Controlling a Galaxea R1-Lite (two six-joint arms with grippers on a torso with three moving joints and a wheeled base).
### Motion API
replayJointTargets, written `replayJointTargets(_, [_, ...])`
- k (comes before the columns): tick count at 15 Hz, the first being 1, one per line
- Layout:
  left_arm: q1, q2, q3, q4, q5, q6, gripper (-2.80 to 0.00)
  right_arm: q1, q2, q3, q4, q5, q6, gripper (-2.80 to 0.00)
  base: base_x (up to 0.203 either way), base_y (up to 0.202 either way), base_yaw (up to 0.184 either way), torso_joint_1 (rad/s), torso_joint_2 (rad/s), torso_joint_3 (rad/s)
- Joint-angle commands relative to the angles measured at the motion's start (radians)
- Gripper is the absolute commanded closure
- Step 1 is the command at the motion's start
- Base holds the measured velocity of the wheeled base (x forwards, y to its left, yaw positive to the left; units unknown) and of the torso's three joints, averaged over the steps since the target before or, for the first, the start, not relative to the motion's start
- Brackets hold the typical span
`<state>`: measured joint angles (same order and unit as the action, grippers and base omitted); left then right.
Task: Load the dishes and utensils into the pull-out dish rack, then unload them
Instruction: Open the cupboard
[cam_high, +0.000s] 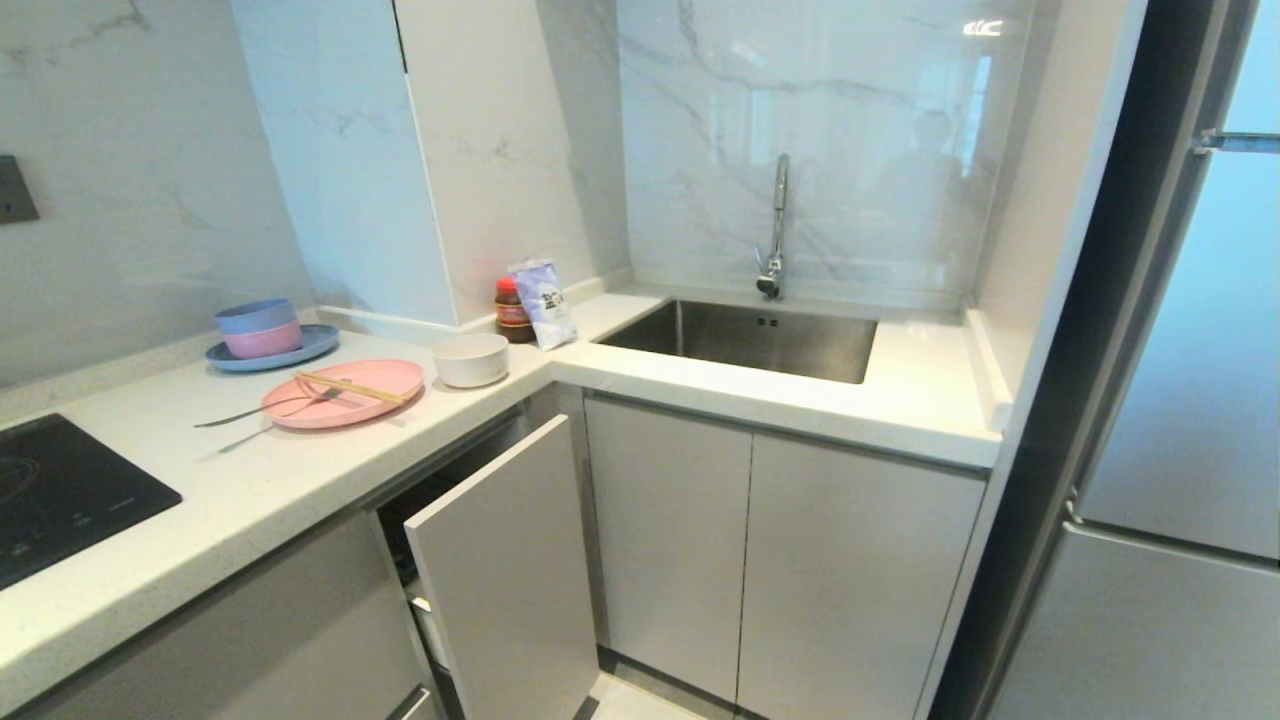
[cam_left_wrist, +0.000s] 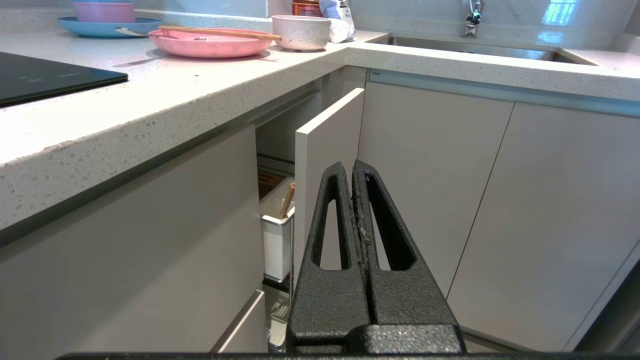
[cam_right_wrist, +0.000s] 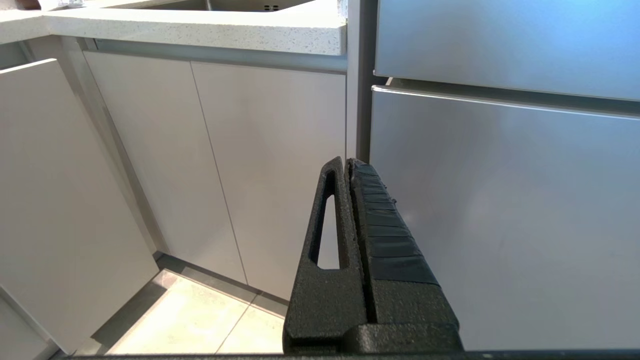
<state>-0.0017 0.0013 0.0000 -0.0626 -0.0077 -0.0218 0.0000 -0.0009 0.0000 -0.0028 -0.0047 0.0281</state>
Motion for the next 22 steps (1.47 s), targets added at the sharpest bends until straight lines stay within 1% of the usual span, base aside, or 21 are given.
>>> replayJointTargets(1, [0.0,0.0,0.025,0.0,0.0,0.0,0.0,0.0,-0.002,0.001,0.0,0.0,0.0,0.0,0.0,0.0,0.0,0.0,0.0,0.0])
replayJointTargets(15, [0.0,0.0,0.025,0.0,0.0,-0.001,0.0,0.0,-0.002,0.001,0.0,0.0,0.001,0.0,0.0,0.0,0.0,0.0,0.0,0.0])
replayJointTargets(17, [0.0,0.0,0.025,0.0,-0.003,0.007,0.0,0.0,-0.002,0.002,0.0,0.0,0.0,0.0,0.0,0.0,0.0,0.0,0.0,0.0])
replayJointTargets(18, [0.0,0.0,0.025,-0.002,0.003,-0.001,0.0,0.0,-0.002,0.001,0.0,0.0,0.0,0.0,0.0,0.0,0.0,0.0,0.0,0.0])
replayJointTargets(19, [0.0,0.0,0.025,-0.002,0.01,-0.022,0.0,0.0,-0.002,0.002,0.0,0.0,0.001,0.0,0.0,0.0,0.0,0.0,0.0,0.0])
replayJointTargets(21, [0.0,0.0,0.015,0.005,0.006,-0.012,0.0,0.0,-0.002,0.002,0.0,0.0,0.001,0.0,0.0,0.0,0.0,0.0,0.0,0.0])
replayJointTargets(22, [0.0,0.001,-0.026,0.011,-0.002,-0.001,0.0,0.0,-0.002,0.0,0.0,0.0,0.0,0.0,0.0,0.0,0.0,0.0,0.0,0.0])
